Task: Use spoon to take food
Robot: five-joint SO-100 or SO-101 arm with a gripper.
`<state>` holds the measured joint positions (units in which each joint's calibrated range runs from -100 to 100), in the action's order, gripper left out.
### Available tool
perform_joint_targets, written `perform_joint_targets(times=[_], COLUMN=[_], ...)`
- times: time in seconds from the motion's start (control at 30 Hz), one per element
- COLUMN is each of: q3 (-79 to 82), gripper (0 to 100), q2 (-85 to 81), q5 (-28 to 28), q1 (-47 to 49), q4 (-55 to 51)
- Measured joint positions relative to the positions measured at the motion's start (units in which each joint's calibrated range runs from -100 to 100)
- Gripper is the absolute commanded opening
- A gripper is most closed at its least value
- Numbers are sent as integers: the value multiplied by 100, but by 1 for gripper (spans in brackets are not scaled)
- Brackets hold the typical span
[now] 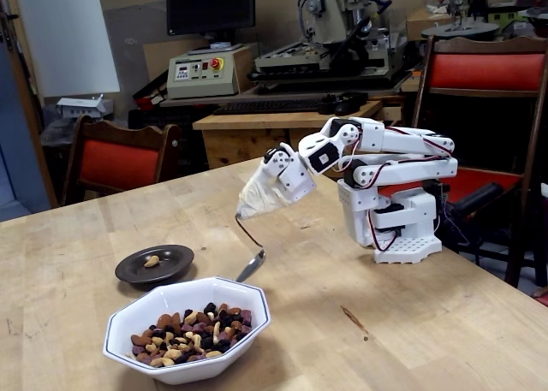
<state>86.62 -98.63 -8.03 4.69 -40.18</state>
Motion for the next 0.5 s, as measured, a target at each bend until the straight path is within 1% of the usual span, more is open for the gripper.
perform_joint_targets(times=[0.27,0.5], q3=[-9,26], gripper=[5,5], q2=[-52,-43], q5=[-15,-20], q1=[0,0], q4=[-784,-1152])
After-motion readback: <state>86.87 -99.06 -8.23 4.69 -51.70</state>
